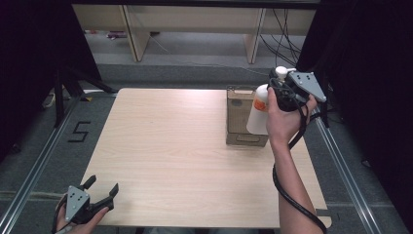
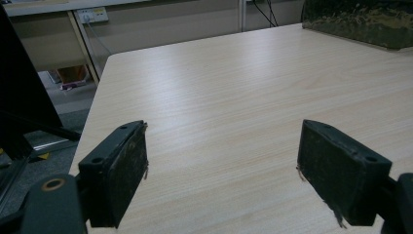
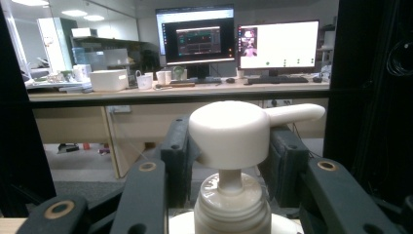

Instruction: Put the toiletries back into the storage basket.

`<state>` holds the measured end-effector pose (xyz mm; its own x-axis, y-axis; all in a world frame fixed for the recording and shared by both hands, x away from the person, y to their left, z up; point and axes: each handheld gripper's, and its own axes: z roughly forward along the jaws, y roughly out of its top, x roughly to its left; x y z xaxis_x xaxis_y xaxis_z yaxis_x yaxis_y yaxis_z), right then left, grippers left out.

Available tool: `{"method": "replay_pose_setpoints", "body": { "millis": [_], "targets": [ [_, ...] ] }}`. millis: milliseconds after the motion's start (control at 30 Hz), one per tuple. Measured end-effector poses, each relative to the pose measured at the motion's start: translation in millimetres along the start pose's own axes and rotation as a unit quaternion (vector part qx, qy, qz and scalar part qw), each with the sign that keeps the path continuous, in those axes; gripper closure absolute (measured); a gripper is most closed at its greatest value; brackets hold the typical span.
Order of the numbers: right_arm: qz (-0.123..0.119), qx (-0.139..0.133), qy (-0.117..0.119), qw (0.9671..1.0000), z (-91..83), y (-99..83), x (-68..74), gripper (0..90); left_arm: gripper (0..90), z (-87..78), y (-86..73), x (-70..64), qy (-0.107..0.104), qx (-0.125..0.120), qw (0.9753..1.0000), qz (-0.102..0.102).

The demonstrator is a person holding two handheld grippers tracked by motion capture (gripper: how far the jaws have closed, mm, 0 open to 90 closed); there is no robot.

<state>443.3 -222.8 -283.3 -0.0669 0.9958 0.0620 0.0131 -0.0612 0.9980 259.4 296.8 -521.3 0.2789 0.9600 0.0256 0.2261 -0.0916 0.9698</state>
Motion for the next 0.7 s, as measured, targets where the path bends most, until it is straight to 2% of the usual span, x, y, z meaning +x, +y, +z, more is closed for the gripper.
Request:
{"method": "replay_pose_setpoints", "body": {
  "millis": [367,400,467,700],
  "targets": [
    [0.007,0.011,-0.002,0.9999,7.0,-3.3,1.7,59.9,17.7,-0.8,0.5,0.5,0.0,0.003,1.0,0.004],
    [0.0,0.009,-0.004,0.9999,8.0,-3.6,0.7,59.9,17.7,-0.8,0.5,0.5,0.0,0.003,1.0,0.004],
    [0.007,0.012,-0.004,0.9999,9.1,-4.6,1.4,59.9,17.7,-0.8,0.5,0.4,0.0,0.003,1.0,0.004],
    [0.002,0.013,-0.005,0.9999,13.7,-6.9,0.4,59.8,17.7,-0.1,0.1,0.3,0.0,0.0,1.0,0.001]
  ]
}}
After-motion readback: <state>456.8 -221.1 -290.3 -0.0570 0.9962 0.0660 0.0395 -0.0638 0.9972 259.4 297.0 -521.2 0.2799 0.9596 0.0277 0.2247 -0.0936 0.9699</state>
